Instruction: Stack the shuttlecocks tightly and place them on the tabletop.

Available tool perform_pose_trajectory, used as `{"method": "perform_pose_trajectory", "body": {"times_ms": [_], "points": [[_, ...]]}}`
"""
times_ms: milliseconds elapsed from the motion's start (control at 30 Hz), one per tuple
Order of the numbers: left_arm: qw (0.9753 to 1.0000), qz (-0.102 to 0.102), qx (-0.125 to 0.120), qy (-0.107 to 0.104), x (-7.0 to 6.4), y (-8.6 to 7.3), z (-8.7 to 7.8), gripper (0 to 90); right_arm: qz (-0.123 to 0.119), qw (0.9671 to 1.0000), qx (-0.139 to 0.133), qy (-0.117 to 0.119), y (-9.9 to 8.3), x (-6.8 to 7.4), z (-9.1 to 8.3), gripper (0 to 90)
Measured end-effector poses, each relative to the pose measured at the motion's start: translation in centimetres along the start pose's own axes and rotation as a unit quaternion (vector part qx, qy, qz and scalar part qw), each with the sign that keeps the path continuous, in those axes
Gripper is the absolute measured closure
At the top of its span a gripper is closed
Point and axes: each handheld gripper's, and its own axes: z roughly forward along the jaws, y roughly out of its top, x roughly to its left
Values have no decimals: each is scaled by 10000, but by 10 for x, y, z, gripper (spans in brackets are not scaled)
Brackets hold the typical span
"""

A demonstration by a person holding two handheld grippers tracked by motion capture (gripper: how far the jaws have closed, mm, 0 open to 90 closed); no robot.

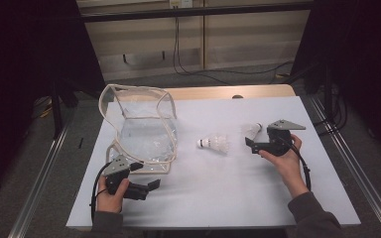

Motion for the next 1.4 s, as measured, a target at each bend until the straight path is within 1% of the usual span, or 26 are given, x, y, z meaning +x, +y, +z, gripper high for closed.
{"method": "perform_pose_trajectory", "body": {"times_ms": [100,167,333,500,900,1100,1233,1267,1333,1400], "points": [[10000,-3,-29,2,0,0,0,35,-51,10000,15,-53,1,0,2,60],[10000,-7,-33,-1,0,0,0,35,8,10000,11,-17,1,-1,2,81],[10000,-11,-33,-2,0,0,0,35,61,9999,77,-121,1,-3,5,103],[10000,-20,-28,3,0,0,0,35,19,9999,52,-158,1,-4,6,138],[10000,-9,-2,9,0,0,0,35,69,9995,126,-289,0,-8,10,162],[10000,-10,-5,6,0,0,0,35,31,9991,166,-396,-1,-10,12,203],[10000,-4,7,11,0,-1,0,35,70,9990,130,-431,-2,-11,13,252],[10000,-3,2,10,0,-1,0,35,43,9989,106,-449,-1,-11,13,262],[10000,-8,-3,9,0,-1,0,35,62,9988,117,-466,-1,-12,13,265],[10000,-7,-6,7,0,-1,0,35,46,9988,116,-479,-1,-12,13,288]]}}
